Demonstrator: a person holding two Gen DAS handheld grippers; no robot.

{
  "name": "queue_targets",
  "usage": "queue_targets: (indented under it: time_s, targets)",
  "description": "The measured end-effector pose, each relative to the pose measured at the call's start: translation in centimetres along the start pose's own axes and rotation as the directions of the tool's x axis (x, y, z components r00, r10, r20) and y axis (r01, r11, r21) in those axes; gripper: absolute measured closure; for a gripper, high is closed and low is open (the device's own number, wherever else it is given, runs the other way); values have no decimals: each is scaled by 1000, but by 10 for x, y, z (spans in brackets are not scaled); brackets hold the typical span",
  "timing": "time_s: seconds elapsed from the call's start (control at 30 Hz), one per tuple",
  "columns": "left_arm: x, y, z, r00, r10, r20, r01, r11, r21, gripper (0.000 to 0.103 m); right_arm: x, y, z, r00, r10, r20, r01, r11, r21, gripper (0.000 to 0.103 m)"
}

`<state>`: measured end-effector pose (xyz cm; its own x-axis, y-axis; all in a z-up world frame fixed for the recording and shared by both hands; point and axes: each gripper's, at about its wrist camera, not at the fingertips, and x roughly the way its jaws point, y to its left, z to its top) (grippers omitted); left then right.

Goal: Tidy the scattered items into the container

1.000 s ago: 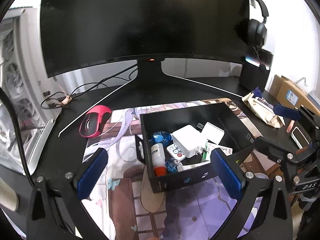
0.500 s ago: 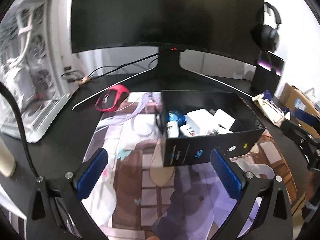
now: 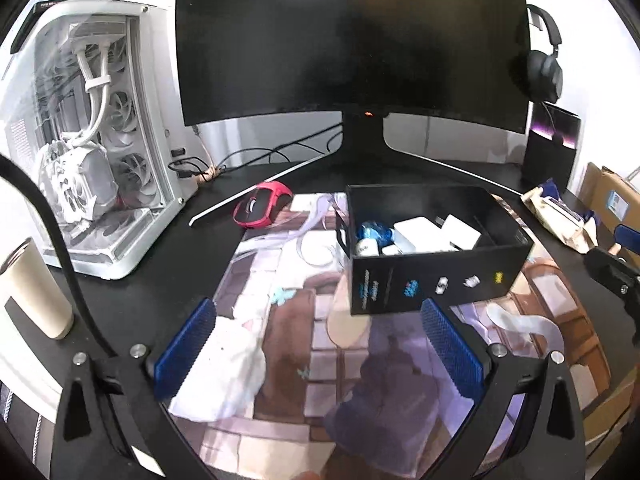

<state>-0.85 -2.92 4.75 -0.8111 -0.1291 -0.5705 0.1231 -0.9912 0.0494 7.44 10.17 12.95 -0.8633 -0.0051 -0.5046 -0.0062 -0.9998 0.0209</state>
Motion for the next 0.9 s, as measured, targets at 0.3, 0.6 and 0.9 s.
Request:
queue_targets:
  time_s: [0.3,0.6,0.9]
  targets:
    - [-19,-3,-2,999,24,32,-24,1000,3,0,-7,8,-7,1000,-10,4,10,1000,-22,0]
    - [-19,-4,-2,999,14,43,-14,1000,4,0,-15,-4,-15,999,-38,0,38,999,2,0]
    - [-14,-9,-6,1000,16,27,-16,999,32,0,-13,2,-17,1000,-23,-7,23,1000,-21,0]
